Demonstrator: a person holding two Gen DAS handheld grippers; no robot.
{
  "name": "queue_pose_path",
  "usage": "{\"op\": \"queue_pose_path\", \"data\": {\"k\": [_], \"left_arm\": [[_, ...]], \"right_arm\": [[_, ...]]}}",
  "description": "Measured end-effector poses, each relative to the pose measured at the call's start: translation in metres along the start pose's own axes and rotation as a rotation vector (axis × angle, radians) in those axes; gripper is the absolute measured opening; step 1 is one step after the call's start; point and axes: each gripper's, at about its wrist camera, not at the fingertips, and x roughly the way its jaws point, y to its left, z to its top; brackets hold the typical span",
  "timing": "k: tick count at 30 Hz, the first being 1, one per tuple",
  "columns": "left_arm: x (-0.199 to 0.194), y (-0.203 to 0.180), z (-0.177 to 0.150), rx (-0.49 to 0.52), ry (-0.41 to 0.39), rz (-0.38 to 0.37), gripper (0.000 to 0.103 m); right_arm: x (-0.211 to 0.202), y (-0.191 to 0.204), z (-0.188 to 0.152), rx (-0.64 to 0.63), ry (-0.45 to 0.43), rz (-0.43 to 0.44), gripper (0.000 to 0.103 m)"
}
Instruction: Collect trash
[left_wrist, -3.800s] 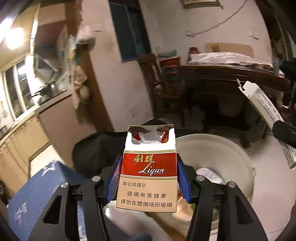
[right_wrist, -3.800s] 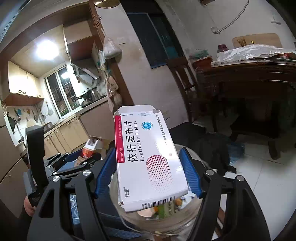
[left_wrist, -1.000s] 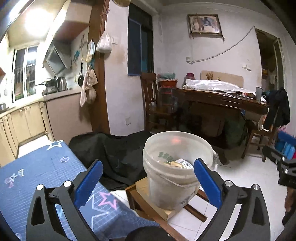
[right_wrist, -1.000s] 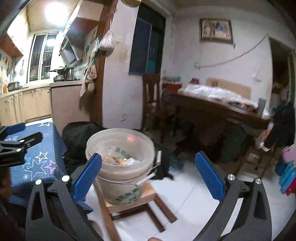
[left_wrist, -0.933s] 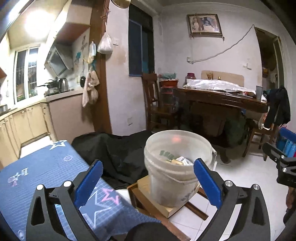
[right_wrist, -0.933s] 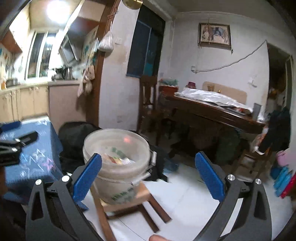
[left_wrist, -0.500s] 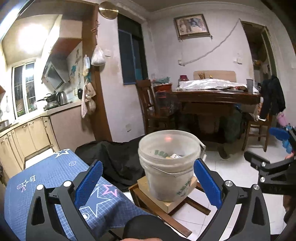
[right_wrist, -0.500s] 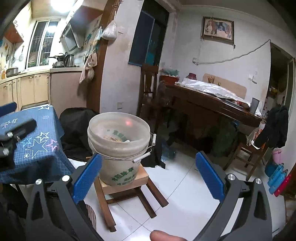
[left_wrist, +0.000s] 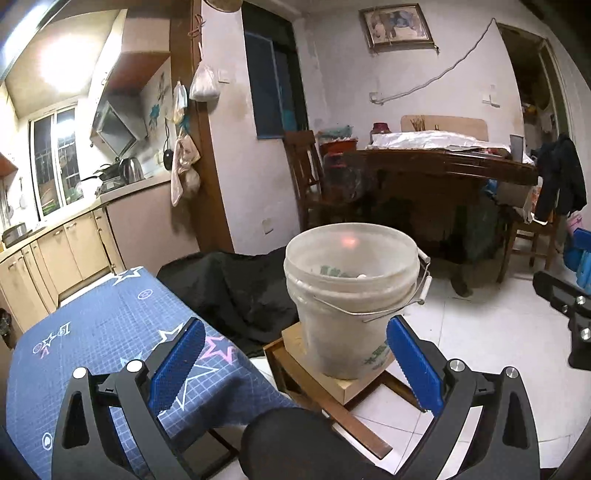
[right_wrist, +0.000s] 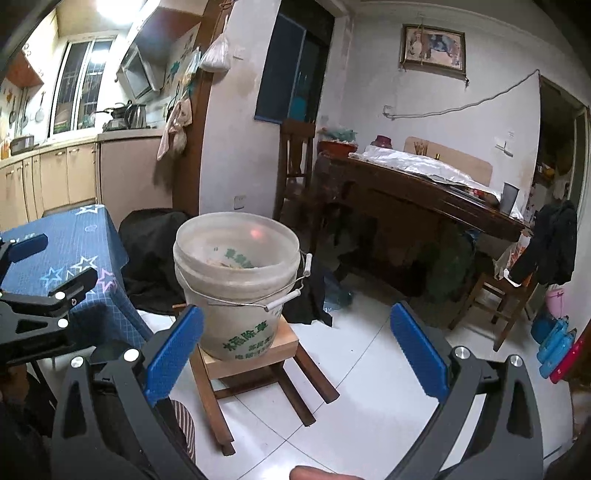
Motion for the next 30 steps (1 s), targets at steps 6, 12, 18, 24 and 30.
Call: {"op": "queue_pose_path", "data": {"k": [6,12,18,24,30], "left_arm": [[-0.008,-0.008,0.004,0.05,-0.055,0.023,0.098],[-0.018,-0.015,0.01,0.064,-0.173,0.029,0.098],[-0.02,-0.014,0.017,0.04,-0.245,-0.005,0.098],[-0.015,-0.014,0.008,0.018,-0.242,-0.028,0.098],[-0.013,-0.01,-0.001,0.012,-0.236,-0.025,0.098]], "right_arm": [[-0.005,0.008,0.002,-0.01,-0.029,0.0,0.098],[-0.015,-0.005,-0.003,0.029,-0.13,-0.115,0.098],[-0.008,-0.017,-0.006,0.058,-0.132,-0.147,0.098],[-0.001,-0.016,-0.014,0.04,-0.127,-0.179,0.098],[0.006,-0.014,-0.017,0.029,-0.11,-0.182,0.098]]}}
